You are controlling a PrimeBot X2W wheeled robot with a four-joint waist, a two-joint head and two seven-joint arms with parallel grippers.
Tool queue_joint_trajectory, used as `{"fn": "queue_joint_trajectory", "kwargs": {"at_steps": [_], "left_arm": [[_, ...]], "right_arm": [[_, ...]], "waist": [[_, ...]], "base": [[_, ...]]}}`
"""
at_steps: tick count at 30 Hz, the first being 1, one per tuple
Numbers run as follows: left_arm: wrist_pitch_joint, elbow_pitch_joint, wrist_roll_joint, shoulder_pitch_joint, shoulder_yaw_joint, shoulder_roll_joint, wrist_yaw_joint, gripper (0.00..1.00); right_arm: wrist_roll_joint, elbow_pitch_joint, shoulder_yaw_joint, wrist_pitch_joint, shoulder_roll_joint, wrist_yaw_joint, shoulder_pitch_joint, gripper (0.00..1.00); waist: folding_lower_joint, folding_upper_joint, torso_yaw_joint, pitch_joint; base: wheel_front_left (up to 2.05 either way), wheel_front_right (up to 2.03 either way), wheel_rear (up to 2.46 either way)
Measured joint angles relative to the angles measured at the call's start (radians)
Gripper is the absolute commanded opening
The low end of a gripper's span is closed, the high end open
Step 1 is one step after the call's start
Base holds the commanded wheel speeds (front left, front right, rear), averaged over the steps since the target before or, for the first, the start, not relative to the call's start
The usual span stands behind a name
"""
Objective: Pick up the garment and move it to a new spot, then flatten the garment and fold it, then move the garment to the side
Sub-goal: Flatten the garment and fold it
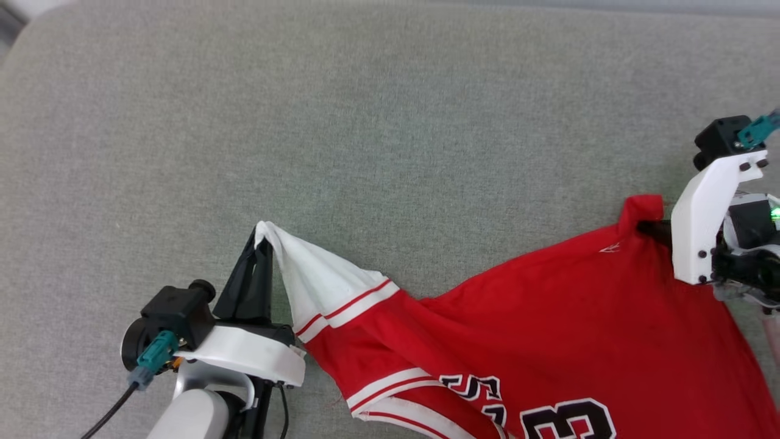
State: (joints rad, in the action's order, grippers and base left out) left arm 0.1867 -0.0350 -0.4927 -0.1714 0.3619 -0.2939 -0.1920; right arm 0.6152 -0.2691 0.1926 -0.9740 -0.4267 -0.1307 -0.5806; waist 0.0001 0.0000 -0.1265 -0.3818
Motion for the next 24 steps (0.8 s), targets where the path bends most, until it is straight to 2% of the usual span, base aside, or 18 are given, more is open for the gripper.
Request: {"fn": "queue_joint_trajectory", "kwargs": {"at_steps": [6, 14, 24], "left_arm": [[-0.014, 0.013, -0.017, -0.027, -0.026, -0.031, 0.012, 0.00], [-0.056, 0.098, -0.062, -0.187, -0.074, -0.067, 0.061, 0.00], [-0.084, 0.385, -0.087, -0.512, -0.078, -0.053, 0.132, 0.00]], "right_arm": [[-0.027, -0.009, -0.010, 0.119, -0.007, 0.000, 0.002, 0.00], [-0.078, -0.047, -0.065, 0.241, 0.023, 0.000, 0.006, 0.00], [-0.127, -0.093, -0.081, 0.386, 0.045, 0.000, -0.068, 0.00]], "waist": [[0.0000, 0.0000, 0.012, 0.078], [-0.0001, 0.0000, 0.047, 0.206], [-0.0001, 0.0000, 0.107, 0.284]], "base": [[0.00, 0.00, 0.00], [0.00, 0.00, 0.00], [0.00, 0.00, 0.00]]}}
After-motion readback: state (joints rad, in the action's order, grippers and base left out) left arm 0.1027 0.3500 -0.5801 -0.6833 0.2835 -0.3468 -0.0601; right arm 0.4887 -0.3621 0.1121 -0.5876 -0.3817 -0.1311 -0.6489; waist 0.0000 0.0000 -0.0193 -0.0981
